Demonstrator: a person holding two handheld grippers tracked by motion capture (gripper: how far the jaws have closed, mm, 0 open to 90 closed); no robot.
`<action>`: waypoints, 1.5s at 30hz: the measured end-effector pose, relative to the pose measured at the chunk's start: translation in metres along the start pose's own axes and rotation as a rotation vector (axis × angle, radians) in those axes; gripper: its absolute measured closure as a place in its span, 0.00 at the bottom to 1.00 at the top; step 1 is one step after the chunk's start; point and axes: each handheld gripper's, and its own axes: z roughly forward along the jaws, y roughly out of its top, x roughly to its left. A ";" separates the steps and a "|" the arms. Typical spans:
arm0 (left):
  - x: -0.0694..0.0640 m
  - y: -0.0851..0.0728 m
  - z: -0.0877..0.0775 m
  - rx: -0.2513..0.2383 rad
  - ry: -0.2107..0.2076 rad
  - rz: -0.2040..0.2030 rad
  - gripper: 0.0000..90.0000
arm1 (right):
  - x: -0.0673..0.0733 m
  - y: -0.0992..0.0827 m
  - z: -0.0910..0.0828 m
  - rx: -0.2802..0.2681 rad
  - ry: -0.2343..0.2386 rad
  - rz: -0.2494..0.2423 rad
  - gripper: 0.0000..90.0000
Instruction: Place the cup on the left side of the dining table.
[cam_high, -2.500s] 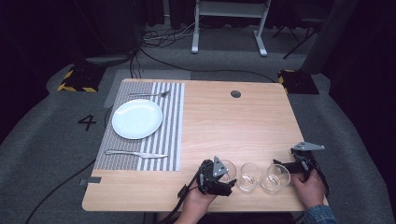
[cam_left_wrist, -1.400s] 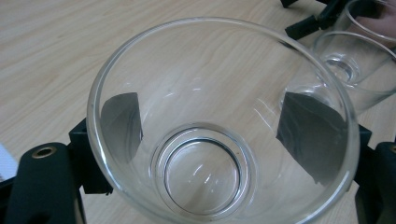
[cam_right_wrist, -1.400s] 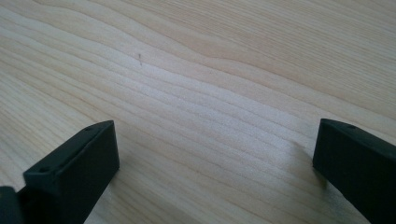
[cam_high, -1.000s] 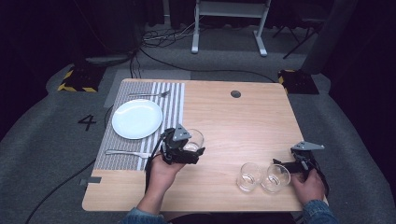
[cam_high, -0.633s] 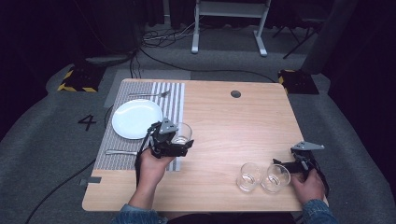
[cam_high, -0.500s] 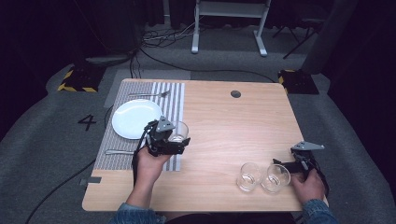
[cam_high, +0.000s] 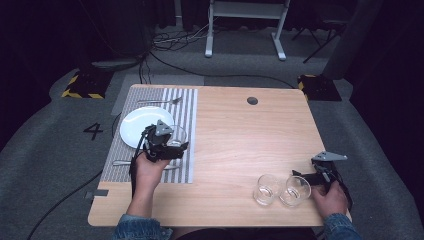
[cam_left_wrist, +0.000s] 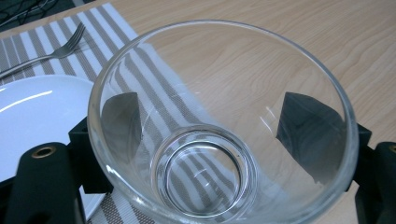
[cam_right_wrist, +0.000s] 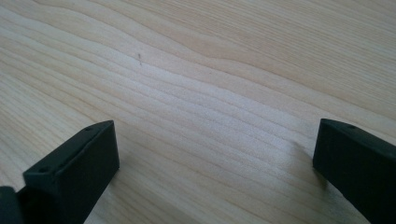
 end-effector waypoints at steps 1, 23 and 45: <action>0.002 -0.002 0.002 0.004 0.000 -0.009 0.22 | 0.000 0.000 0.000 0.000 0.000 0.000 0.00; 0.027 -0.026 0.042 0.088 0.032 -0.089 0.22 | 0.000 0.000 0.000 0.000 0.000 0.000 0.00; 0.025 -0.027 0.049 0.129 0.031 -0.090 0.20 | 0.000 0.000 0.000 0.000 0.000 0.000 0.00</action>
